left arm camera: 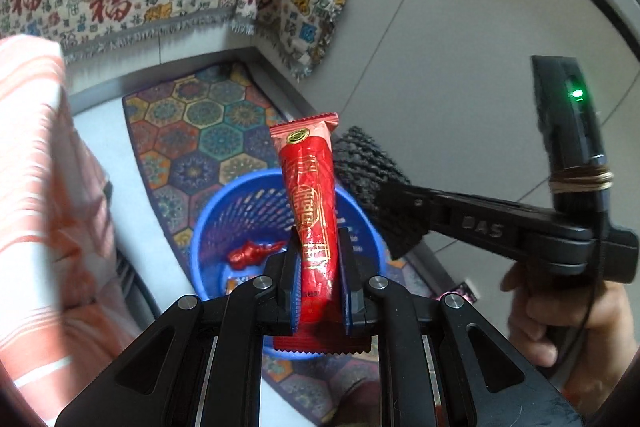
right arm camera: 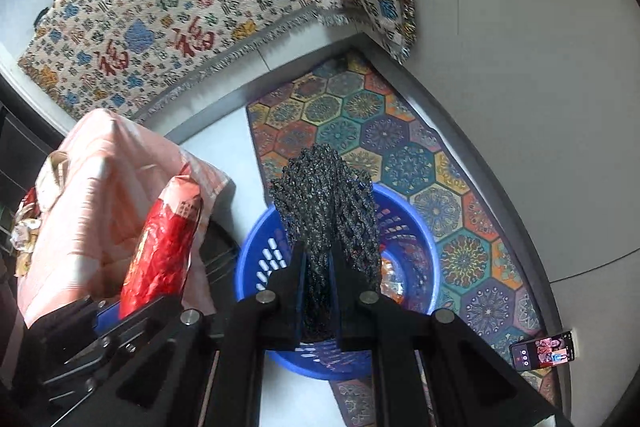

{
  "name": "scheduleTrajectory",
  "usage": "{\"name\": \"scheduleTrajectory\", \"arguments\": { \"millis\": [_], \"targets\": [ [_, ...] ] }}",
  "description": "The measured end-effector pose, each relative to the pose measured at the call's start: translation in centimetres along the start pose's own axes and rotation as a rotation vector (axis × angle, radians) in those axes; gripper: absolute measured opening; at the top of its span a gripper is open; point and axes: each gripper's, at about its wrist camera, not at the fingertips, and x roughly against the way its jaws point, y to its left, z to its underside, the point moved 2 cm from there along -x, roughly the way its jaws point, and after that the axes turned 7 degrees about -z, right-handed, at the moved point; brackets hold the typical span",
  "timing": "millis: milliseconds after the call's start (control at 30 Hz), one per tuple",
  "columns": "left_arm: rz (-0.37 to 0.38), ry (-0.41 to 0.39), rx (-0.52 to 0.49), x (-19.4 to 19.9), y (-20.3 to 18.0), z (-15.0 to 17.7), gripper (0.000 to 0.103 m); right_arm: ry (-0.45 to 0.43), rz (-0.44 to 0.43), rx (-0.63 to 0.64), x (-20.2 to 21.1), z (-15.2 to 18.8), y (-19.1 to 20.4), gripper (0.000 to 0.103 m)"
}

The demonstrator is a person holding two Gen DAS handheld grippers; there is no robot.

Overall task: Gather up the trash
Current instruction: 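Carry both items over the blue wastebasket and open both grippers to drop them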

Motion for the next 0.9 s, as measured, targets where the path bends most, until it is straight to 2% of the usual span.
{"name": "scheduleTrajectory", "arguments": {
  "millis": [467, 533, 567, 600, 700, 900],
  "targets": [
    [-0.019, 0.080, 0.008, -5.5, 0.5, 0.7, 0.016, 0.006, -0.015, -0.065, -1.5, -1.2, -1.5, 0.014],
    [-0.020, 0.088, 0.002, -5.8, 0.3, 0.8, 0.022, 0.009, -0.014, -0.069, -1.6, -1.2, -1.6, 0.016],
    [-0.019, 0.087, -0.003, -5.9, 0.1, 0.8, 0.028, 0.010, -0.013, -0.071, -1.7, -1.3, -1.7, 0.020],
    [-0.021, 0.085, -0.007, -5.9, 0.0, 0.7, 0.035, 0.010, -0.013, -0.074, -1.7, -1.3, -1.8, 0.027],
    [-0.028, 0.066, -0.020, -5.5, -0.3, 0.6, 0.047, 0.002, -0.014, -0.085, -1.6, -1.5, -1.9, 0.042],
    [-0.042, 0.040, 0.041, -4.1, 1.1, -0.1, 0.056, -0.015, 0.001, -0.081, -0.9, -1.8, -1.8, 0.042]
  ]
}}
